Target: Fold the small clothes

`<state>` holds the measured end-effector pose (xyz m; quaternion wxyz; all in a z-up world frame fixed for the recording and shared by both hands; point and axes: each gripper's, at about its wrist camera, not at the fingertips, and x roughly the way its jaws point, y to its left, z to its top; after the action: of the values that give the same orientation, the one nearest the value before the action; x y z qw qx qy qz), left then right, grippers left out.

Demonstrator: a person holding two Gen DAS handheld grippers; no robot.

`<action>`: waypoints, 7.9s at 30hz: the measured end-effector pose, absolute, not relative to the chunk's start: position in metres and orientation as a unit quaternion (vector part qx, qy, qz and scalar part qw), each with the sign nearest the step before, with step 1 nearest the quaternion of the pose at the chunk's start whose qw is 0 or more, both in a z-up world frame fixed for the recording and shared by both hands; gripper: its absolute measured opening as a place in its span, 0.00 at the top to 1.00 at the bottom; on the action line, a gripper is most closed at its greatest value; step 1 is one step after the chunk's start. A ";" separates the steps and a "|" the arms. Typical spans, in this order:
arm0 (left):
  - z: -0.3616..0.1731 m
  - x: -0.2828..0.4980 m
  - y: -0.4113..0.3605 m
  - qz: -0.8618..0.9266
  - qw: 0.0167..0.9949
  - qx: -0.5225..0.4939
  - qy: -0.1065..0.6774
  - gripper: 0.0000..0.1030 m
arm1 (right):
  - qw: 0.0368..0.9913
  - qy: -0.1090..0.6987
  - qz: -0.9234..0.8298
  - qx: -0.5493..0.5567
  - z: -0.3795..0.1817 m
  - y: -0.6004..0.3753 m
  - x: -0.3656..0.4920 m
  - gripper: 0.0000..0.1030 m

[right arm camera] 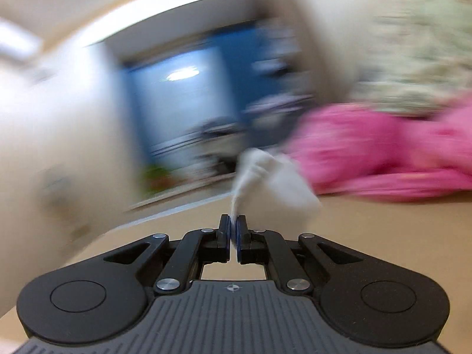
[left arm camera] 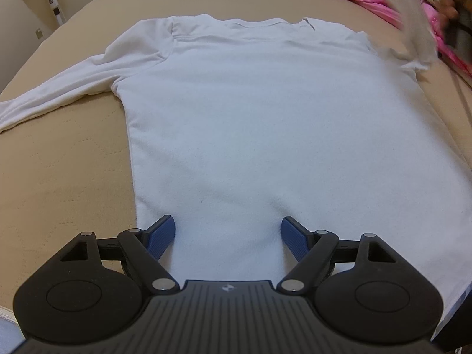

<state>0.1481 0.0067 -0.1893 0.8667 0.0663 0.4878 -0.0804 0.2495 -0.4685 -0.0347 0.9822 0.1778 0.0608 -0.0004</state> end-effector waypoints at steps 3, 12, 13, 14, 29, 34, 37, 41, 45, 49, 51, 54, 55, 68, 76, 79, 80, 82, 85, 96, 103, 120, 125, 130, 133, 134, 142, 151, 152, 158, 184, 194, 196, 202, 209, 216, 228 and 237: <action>-0.187 0.150 0.011 -0.083 0.863 0.054 0.496 0.19 | 0.958 0.158 0.132 0.198 -0.055 -0.342 0.245 0.71; -0.147 0.149 0.046 -0.050 0.887 -0.020 0.459 0.73 | 0.897 0.361 0.253 0.034 -0.088 -0.281 0.166 0.60; -0.140 0.152 0.052 -0.050 0.891 -0.037 0.450 0.74 | 0.904 0.359 0.234 0.011 -0.079 -0.296 0.159 0.60; -0.133 0.156 0.057 -0.057 0.892 -0.056 0.445 0.74 | 0.911 0.354 0.212 -0.001 -0.072 -0.315 0.158 0.60; -0.178 0.315 0.087 -0.085 0.834 -0.264 0.478 0.61 | 0.855 0.317 -0.024 0.411 -0.125 -0.495 0.199 0.56; -0.197 0.332 0.082 -0.089 0.833 -0.270 0.475 0.59 | 0.822 0.323 -0.034 0.468 -0.146 -0.508 0.230 0.51; -0.200 0.337 0.080 -0.092 0.836 -0.265 0.472 0.61 | 0.816 0.321 -0.046 0.479 -0.154 -0.511 0.243 0.51; -0.194 0.341 0.084 -0.075 0.845 -0.253 0.466 0.88 | 0.816 0.317 -0.052 0.480 -0.153 -0.517 0.249 0.51; -0.158 0.335 0.103 -0.036 0.885 -0.228 0.406 0.89 | 0.803 0.333 -0.070 0.490 -0.161 -0.526 0.249 0.53; -0.164 0.336 0.119 -0.009 0.865 -0.225 0.448 0.86 | 0.780 0.387 -0.087 0.483 -0.175 -0.523 0.247 0.93; -0.161 0.333 0.123 0.025 0.869 -0.220 0.442 0.87 | 0.781 0.401 -0.099 0.467 -0.170 -0.519 0.240 0.94; -0.148 0.326 0.121 0.012 0.886 -0.217 0.410 0.85 | 0.789 0.416 -0.140 0.430 -0.148 -0.512 0.227 0.88; -0.145 0.325 0.117 -0.005 0.889 -0.219 0.403 0.85 | 0.799 0.410 -0.150 0.414 -0.140 -0.508 0.223 0.87; -0.147 0.341 0.107 -0.019 0.903 -0.164 0.398 0.53 | 0.842 0.407 -0.148 0.322 -0.141 -0.493 0.244 0.88; -0.170 0.366 0.093 -0.037 0.889 -0.146 0.432 1.00 | 0.901 0.373 -0.089 0.200 -0.121 -0.450 0.246 0.66; -0.141 0.355 0.094 -0.037 0.912 -0.141 0.384 1.00 | 0.902 0.377 -0.072 0.196 -0.118 -0.448 0.251 0.66; -0.132 0.351 0.098 -0.044 0.917 -0.151 0.366 1.00 | 0.901 0.381 -0.072 0.196 -0.117 -0.450 0.255 0.66; -0.115 0.342 0.107 -0.049 0.926 -0.168 0.335 1.00 | 0.894 0.397 -0.080 0.190 -0.122 -0.453 0.259 0.66; -0.112 0.342 0.114 -0.017 0.931 -0.155 0.330 0.97 | 0.878 0.430 -0.096 0.186 -0.133 -0.458 0.262 0.66; -0.178 0.368 0.080 -0.033 0.874 -0.106 0.472 0.90 | 0.883 0.426 -0.094 0.174 -0.132 -0.454 0.263 0.60; -0.143 0.365 0.123 0.022 0.908 -0.150 0.389 0.75 | 0.909 0.383 -0.073 0.149 -0.113 -0.445 0.262 0.59; -0.167 0.305 0.391 0.412 0.761 -0.406 0.294 0.66 | 0.886 0.451 -0.051 0.099 -0.134 -0.432 0.272 0.52; -0.171 0.302 0.391 0.422 0.773 -0.377 0.286 0.95 | 0.886 0.452 -0.052 0.090 -0.135 -0.429 0.273 0.51; -0.152 0.294 0.380 0.429 0.789 -0.357 0.257 0.97 | 0.885 0.454 -0.049 0.091 -0.135 -0.430 0.273 0.51; -0.127 0.282 0.367 0.435 0.799 -0.355 0.214 0.97 | 0.884 0.456 -0.049 0.092 -0.134 -0.430 0.274 0.51; -0.124 0.280 0.364 0.438 0.800 -0.351 0.210 0.96 | 0.884 0.456 -0.049 0.093 -0.134 -0.431 0.274 0.51; -0.131 0.302 0.356 0.450 0.793 -0.310 0.269 0.97 | 0.882 0.456 -0.050 0.104 -0.132 -0.433 0.273 0.51; -0.015 0.283 0.061 0.093 0.982 -0.074 0.144 0.97 | 0.912 0.378 -0.062 0.143 -0.109 -0.446 0.262 0.53; -0.012 0.273 0.021 0.036 0.986 -0.063 0.147 0.97 | 0.914 0.373 -0.066 0.147 -0.108 -0.448 0.262 0.53; -0.074 0.268 -0.103 -0.212 0.916 -0.052 0.337 0.68 | 0.903 0.381 -0.074 0.183 -0.113 -0.460 0.261 0.53; -0.080 0.290 0.107 0.020 0.943 -0.085 0.322 0.57 | 0.954 0.248 0.006 0.170 -0.069 -0.447 0.257 0.95; -0.147 0.320 0.060 0.050 0.899 0.048 0.432 0.37 | 0.905 0.333 -0.122 0.236 -0.103 -0.500 0.279 0.72; -0.143 0.323 0.069 0.053 0.900 0.010 0.432 0.39 | 0.911 0.321 -0.108 0.234 -0.098 -0.498 0.278 0.69; -0.135 0.325 0.077 0.033 0.914 -0.036 0.403 0.40 | 0.902 0.359 -0.044 0.236 -0.107 -0.498 0.275 0.56; -0.123 0.315 0.040 -0.079 0.930 -0.017 0.358 0.50 | 0.887 0.425 -0.082 0.164 -0.127 -0.480 0.293 0.59; -0.153 0.324 0.018 -0.107 0.901 0.057 0.417 0.96 | 0.901 0.390 -0.067 0.180 -0.115 -0.479 0.287 0.96; -0.137 0.314 0.041 -0.156 0.882 0.047 0.443 0.98 | 0.874 0.427 -0.175 0.149 -0.126 -0.500 0.284 0.93; -0.160 0.330 0.043 -0.087 0.894 0.014 0.440 0.93 | 0.889 0.419 -0.036 0.179 -0.138 -0.477 0.287 0.51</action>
<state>0.3304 0.0432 -0.1601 0.8938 0.0141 0.4397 -0.0871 0.2868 -0.4765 -0.1378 0.8893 0.1786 0.4194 -0.0360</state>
